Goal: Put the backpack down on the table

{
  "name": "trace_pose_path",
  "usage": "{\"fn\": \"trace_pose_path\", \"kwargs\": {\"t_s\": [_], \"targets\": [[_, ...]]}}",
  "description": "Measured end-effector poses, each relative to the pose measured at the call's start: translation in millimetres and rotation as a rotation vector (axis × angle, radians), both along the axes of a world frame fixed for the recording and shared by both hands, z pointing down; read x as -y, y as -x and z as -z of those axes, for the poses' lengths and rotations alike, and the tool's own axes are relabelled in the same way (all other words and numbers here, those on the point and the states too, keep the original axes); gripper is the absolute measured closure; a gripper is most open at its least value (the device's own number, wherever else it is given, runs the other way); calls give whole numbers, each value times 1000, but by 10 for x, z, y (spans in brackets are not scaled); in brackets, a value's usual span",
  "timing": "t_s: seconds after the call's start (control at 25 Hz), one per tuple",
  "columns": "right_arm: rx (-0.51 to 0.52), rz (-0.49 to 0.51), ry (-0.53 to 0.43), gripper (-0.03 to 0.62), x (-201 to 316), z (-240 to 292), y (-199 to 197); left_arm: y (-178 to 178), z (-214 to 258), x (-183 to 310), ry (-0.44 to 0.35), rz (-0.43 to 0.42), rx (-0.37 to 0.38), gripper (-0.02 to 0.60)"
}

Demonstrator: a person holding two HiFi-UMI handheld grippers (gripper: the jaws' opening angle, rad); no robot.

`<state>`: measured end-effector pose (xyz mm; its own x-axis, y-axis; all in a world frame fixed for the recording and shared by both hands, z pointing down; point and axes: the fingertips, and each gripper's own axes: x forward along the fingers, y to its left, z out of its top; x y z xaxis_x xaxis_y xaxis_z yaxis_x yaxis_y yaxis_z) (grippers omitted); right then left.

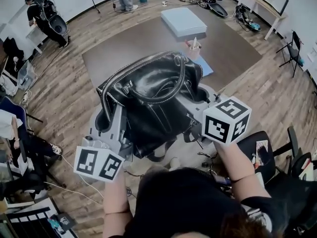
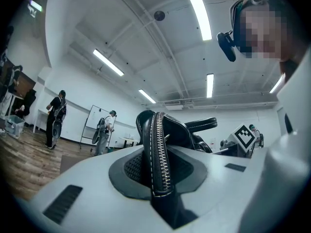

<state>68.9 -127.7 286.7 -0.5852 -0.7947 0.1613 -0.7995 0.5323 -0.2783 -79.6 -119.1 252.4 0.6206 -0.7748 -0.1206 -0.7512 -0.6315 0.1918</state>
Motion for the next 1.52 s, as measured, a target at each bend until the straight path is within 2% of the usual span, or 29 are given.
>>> {"fn": "trace_pose_path", "kwargs": {"t_s": [0.36, 1.0, 1.24, 1.52], "targets": [[20, -4, 17, 411, 651, -73, -160, -175, -36, 618, 6, 28, 30, 489], [-18, -45, 21, 408, 1998, -216, -87, -82, -220, 2022, 10, 26, 17, 489], [-30, -6, 46, 407, 2362, -363, -349, -344, -375, 2330, 40, 67, 14, 489], [-32, 79, 62, 405, 2847, -499, -478, -484, -525, 2704, 20, 160, 36, 489]]}}
